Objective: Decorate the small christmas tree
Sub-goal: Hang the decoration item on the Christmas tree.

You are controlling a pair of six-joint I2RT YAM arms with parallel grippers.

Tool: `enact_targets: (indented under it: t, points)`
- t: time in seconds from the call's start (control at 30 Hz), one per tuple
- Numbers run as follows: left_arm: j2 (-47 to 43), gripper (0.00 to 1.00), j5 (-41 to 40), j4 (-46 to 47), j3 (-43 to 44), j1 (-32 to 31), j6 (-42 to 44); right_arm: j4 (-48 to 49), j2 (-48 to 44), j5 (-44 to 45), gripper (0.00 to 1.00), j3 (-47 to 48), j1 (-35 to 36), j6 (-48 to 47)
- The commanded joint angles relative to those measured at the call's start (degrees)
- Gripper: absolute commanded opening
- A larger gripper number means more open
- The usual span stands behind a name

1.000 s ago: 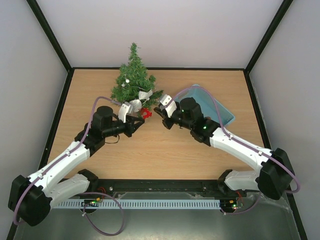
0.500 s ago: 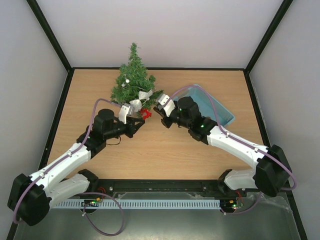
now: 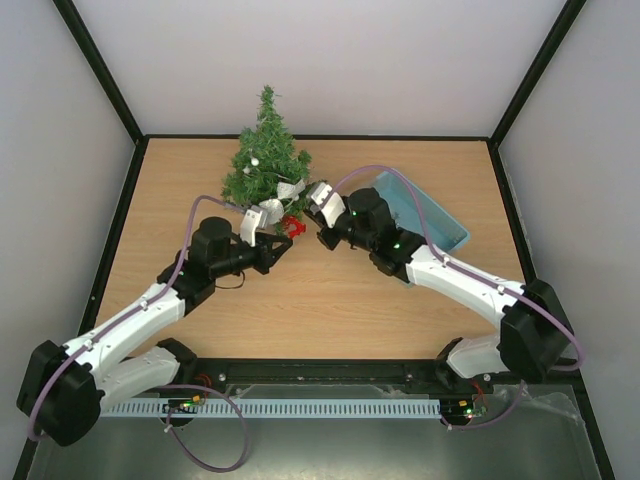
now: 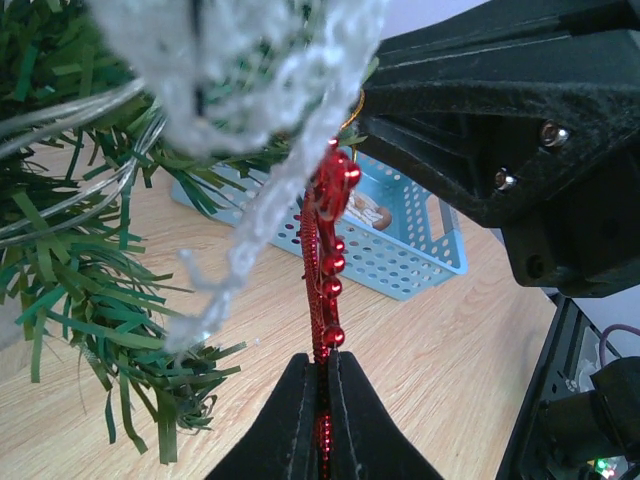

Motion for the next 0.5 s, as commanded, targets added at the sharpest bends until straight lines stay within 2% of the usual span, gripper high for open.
enact_targets:
  t: [0.0,0.47]
  points:
    - [0.5,0.02,0.4,2.3,-0.8,-0.8,-1.1,2.6,1.3,0.9,0.02,2.0,-0.2,-0.8]
    - [-0.6,0.02,-3.6,2.1,-1.3,-1.3,-2.0,3.8,2.0,0.9,0.02,2.9,-0.3,-1.5]
